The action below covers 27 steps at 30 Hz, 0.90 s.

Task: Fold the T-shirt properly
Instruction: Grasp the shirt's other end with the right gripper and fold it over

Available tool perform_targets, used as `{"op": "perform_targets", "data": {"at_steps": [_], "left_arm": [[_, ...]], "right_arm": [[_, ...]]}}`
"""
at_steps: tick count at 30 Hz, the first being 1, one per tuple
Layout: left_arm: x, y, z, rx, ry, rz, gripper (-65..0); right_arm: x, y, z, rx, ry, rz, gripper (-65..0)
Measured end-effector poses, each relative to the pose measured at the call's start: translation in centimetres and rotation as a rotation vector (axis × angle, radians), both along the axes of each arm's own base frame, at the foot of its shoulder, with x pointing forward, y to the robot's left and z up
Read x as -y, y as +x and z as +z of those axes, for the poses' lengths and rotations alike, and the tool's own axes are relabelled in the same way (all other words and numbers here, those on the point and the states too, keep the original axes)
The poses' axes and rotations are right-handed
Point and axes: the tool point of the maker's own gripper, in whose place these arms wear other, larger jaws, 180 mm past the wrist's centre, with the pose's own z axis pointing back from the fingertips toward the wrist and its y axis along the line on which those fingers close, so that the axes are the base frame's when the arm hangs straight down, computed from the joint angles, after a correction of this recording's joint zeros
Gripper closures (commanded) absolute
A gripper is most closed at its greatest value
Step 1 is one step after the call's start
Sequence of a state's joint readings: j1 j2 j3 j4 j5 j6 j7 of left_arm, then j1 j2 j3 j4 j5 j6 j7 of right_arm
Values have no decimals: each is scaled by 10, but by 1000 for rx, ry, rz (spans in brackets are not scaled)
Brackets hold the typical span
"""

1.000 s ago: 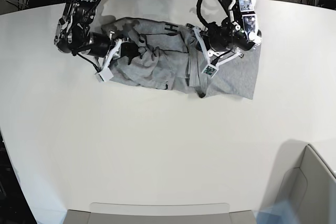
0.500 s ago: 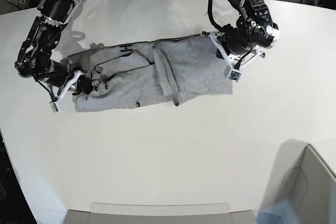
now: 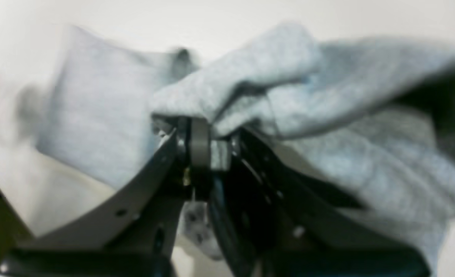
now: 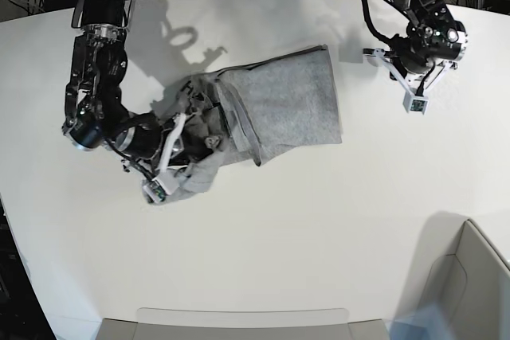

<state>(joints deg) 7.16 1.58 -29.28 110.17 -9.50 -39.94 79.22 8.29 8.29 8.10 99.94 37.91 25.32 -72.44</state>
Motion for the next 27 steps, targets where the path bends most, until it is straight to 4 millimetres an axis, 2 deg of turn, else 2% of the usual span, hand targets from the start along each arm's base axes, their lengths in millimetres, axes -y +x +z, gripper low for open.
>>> {"op": "perform_targets", "data": {"at_steps": [3, 8, 11, 16, 18, 24, 27], "left_arm": [[-4, -1, -6, -18, -3, -2, -3], [-4, -4, -17, -43, -17, -1, -3], [-1, -9, -28, -76, -39, 1, -3], [-1, -11, -31, -87, -47, 2, -3], [0, -11, -31, -87, -48, 2, -3], [-1, -11, -32, -88, -47, 2, -3], [-2, -11, -31, -88, -45, 1, -4]], "right_arm": [[-36, -16, 5, -13, -8, 72, 0], [-90, -53, -12, -112, -19, 200, 0], [-105, -64, -24, -117, -100, 234, 0], [-135, -62, -36, -64, -181, 232, 0], [-139, -65, -46, -68, -225, 240, 0], [-148, -72, -49, -30, -276, 267, -263], [-160, -79, -39, 21, -282, 314, -330]]}}
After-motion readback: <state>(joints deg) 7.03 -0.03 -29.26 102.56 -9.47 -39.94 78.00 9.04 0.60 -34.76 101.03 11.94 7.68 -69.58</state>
